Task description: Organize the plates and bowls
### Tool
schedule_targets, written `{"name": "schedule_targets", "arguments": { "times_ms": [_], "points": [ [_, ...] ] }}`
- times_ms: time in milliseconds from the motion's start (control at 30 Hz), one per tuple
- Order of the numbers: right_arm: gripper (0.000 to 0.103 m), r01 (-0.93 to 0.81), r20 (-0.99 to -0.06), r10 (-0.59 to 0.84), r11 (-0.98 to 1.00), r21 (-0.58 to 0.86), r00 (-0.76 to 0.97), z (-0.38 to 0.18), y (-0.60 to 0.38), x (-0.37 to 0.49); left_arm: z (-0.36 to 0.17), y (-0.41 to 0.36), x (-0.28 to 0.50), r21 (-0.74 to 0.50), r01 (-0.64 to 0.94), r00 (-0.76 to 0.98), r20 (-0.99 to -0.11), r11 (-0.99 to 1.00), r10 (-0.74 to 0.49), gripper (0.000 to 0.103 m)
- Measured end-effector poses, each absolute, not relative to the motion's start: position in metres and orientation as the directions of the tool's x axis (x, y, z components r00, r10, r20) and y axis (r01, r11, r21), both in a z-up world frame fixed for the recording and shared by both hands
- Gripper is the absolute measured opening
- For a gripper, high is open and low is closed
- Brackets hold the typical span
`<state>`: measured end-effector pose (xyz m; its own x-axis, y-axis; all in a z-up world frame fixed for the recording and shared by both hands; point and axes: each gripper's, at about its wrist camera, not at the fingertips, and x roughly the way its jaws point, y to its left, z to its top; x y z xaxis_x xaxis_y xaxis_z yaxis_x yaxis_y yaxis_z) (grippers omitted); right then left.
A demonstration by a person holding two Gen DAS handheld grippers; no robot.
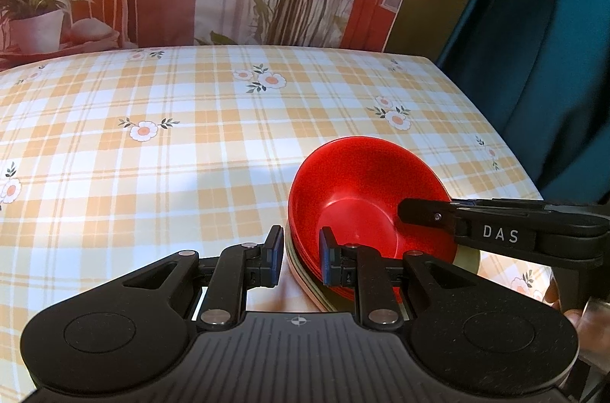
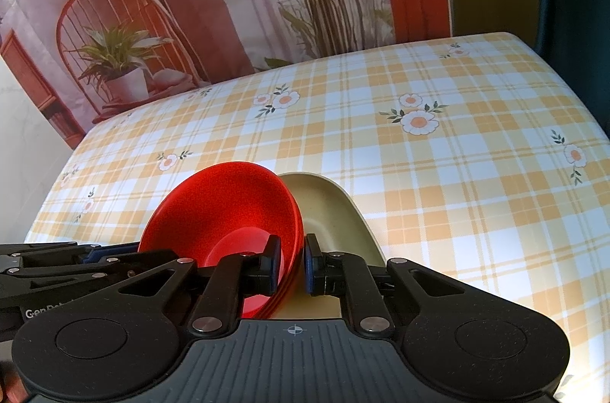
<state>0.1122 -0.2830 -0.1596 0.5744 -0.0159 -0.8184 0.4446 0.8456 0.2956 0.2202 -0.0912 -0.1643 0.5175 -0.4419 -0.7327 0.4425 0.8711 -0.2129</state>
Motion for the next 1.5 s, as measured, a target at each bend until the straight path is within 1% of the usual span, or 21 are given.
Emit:
{"name": "schedule_targets", "arguments": {
  "times_ms": [233,467,700,800,900,933,967,1000,1033,1067,1100,1133,1167,1200,1267,1300,1333,1367,1400,1467,1500],
  "points": [
    [0.012,0.447,-0.815,-0.024,0.846,0.292,0.579,-0.158,-0.285,0.111,-0.162,-0.090,0.220,-0.209,0.446,0.524,-0.728,0.870,-0.443,0.021],
    [0.020,0.451,-0.812,-0.050,0.851,0.271,0.582,-0.148,-0.286,0.110,-0.155,-0.093,0.216,-0.196,0.457,0.535,-0.719,0.868,-0.444,0.021],
    [0.021,0.442,-0.795,-0.070,0.858,0.260,0.603,-0.131,-0.284,0.104,-0.143,-0.092,0.209,-0.194,0.461,0.554,-0.699,0.866,-0.451,0.021],
    [0.025,0.441,-0.788,-0.082,0.862,0.252,0.610,-0.123,-0.282,0.101,-0.134,-0.091,0.202,-0.187,0.468,0.569,-0.684,0.864,-0.456,0.021],
    [0.032,0.437,-0.777,-0.100,0.867,0.238,0.622,-0.112,-0.279,0.096,-0.122,-0.090,0.194,-0.167,0.473,0.595,-0.664,0.865,-0.454,0.022],
    [0.035,0.437,-0.772,-0.109,0.869,0.232,0.626,-0.106,-0.278,0.094,-0.118,-0.089,0.192,-0.162,0.474,0.603,-0.656,0.866,-0.453,0.025],
    [0.039,0.436,-0.767,-0.116,0.870,0.228,0.631,-0.102,-0.277,0.092,-0.114,-0.088,0.190,-0.158,0.472,0.613,-0.648,0.867,-0.452,0.033],
    [0.041,0.434,-0.760,-0.123,0.873,0.223,0.638,-0.097,-0.276,0.090,-0.109,-0.087,0.186,-0.152,0.469,0.626,-0.638,0.870,-0.449,0.037],
    [0.046,0.433,-0.753,-0.132,0.875,0.217,0.644,-0.091,-0.274,0.087,-0.104,-0.084,0.183,-0.144,0.465,0.641,-0.625,0.873,-0.445,0.043],
    [0.051,0.430,-0.747,-0.138,0.878,0.212,0.650,-0.086,-0.273,0.086,-0.099,-0.083,0.179,-0.136,0.464,0.654,-0.614,0.875,-0.442,0.044],
    [0.053,0.426,-0.740,-0.145,0.881,0.206,0.657,-0.080,-0.271,0.083,-0.093,-0.080,0.174,-0.125,0.462,0.668,-0.602,0.878,-0.438,0.045],
    [0.058,0.423,-0.733,-0.153,0.884,0.198,0.662,-0.075,-0.269,0.081,-0.088,-0.079,0.170,-0.115,0.460,0.679,-0.593,0.880,-0.433,0.049],
    [0.063,0.419,-0.726,-0.162,0.888,0.188,0.669,-0.069,-0.266,0.079,-0.083,-0.076,0.167,-0.107,0.457,0.691,-0.582,0.883,-0.429,0.056],
    [0.065,0.415,-0.720,-0.167,0.892,0.181,0.674,-0.063,-0.263,0.077,-0.077,-0.072,0.162,-0.097,0.453,0.708,-0.565,0.886,-0.424,0.060],
    [0.075,0.405,-0.703,-0.183,0.900,0.162,0.688,-0.051,-0.257,0.073,-0.065,-0.066,0.152,-0.079,0.446,0.737,-0.533,0.892,-0.416,0.076],
    [0.077,0.400,-0.693,-0.191,0.904,0.152,0.695,-0.044,-0.254,0.070,-0.058,-0.063,0.148,-0.068,0.443,0.749,-0.521,0.894,-0.410,0.079],
    [0.084,0.395,-0.682,-0.200,0.907,0.142,0.704,-0.037,-0.251,0.068,-0.051,-0.061,0.143,-0.058,0.439,0.759,-0.510,0.897,-0.405,0.087],
    [0.090,0.392,-0.672,-0.206,0.910,0.136,0.711,-0.031,-0.248,0.066,-0.045,-0.058,0.138,-0.047,0.434,0.771,-0.497,0.900,-0.398,0.091],
    [0.092,0.388,-0.661,-0.211,0.913,0.130,0.720,-0.024,-0.244,0.064,-0.039,-0.054,0.132,-0.035,0.427,0.787,-0.478,0.904,-0.390,0.092],
    [0.102,0.377,-0.637,-0.219,0.918,0.121,0.739,-0.009,-0.238,0.059,-0.027,-0.048,0.122,-0.024,0.415,0.809,-0.448,0.909,-0.381,0.097],
    [0.102,0.370,-0.622,-0.223,0.922,0.116,0.751,-0.001,-0.234,0.056,-0.021,-0.044,0.117,-0.024,0.404,0.818,-0.437,0.915,-0.373,0.099]
  ]
}}
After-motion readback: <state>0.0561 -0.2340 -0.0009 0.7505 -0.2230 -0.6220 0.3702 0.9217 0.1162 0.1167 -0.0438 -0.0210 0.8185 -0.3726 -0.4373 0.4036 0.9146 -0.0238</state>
